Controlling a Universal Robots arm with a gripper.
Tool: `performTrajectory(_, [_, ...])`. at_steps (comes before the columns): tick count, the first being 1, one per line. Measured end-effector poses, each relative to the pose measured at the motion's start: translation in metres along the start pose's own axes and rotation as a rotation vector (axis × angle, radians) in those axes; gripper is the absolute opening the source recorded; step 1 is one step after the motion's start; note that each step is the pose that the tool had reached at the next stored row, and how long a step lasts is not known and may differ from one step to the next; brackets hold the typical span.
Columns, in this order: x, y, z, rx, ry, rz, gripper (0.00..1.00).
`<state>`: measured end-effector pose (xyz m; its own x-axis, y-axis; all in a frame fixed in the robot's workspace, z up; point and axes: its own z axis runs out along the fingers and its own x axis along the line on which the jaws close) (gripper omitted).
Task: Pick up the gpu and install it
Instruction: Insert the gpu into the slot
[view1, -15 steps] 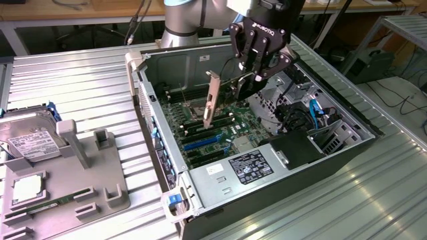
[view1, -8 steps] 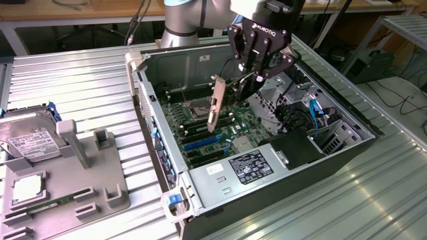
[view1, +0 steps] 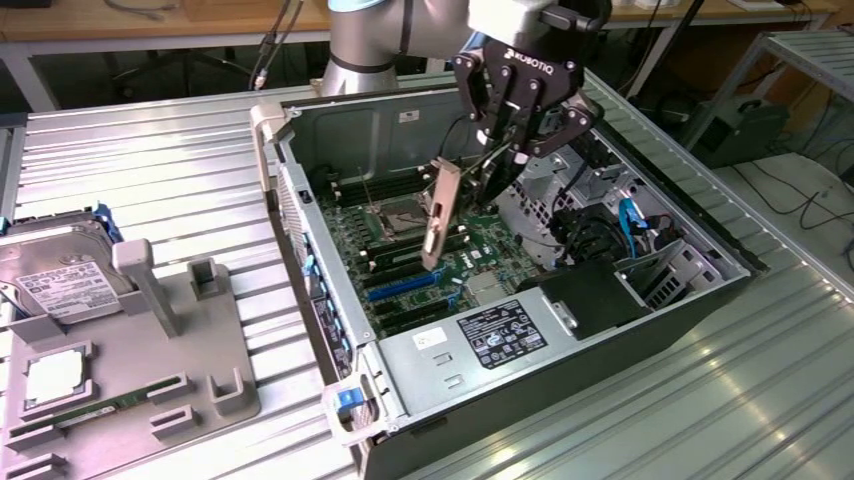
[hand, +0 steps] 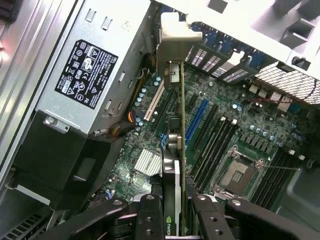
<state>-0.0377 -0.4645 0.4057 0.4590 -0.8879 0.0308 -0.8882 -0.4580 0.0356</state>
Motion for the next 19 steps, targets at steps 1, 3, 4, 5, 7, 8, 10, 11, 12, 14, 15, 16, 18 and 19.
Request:
performTrajectory(1, [0.0000, 0.0000, 0.0001, 0.0002, 0.0003, -0.008, 0.27])
performTrajectory(3, [0.0000, 0.0000, 0.0003, 0.0008, 0.0010, -0.027, 0.27])
performTrajectory(4, [0.0000, 0.0000, 0.0004, 0.0011, 0.0013, -0.036, 0.27])
performTrajectory(5, [0.0000, 0.0000, 0.0005, 0.0014, 0.0016, -0.045, 0.27])
performTrajectory(7, [0.0001, 0.0000, 0.0007, 0.0020, 0.0023, -0.065, 0.27])
performTrajectory(8, [0.0001, 0.0001, 0.0008, 0.0024, 0.0028, -0.078, 0.27])
performTrajectory(10, [0.0002, 0.0001, 0.0010, 0.0030, 0.0035, -0.098, 0.27])
performTrajectory(11, [0.0003, 0.0001, 0.0013, 0.0036, 0.0041, -0.115, 0.27])
performTrajectory(12, [0.0003, 0.0002, 0.0014, 0.0038, 0.0044, -0.125, 0.27])
performTrajectory(14, [0.0004, 0.0002, 0.0016, 0.0043, 0.0051, -0.142, 0.27])
performTrajectory(15, [0.0005, 0.0002, 0.0017, 0.0046, 0.0055, -0.151, 0.27])
performTrajectory(16, [0.0005, 0.0002, 0.0019, 0.0050, 0.0057, -0.161, 0.27])
performTrajectory(18, [0.0005, 0.0002, 0.0021, 0.0055, 0.0064, -0.180, 0.27])
performTrajectory(19, [0.0005, 0.0002, 0.0022, 0.0058, 0.0067, -0.188, 0.27])
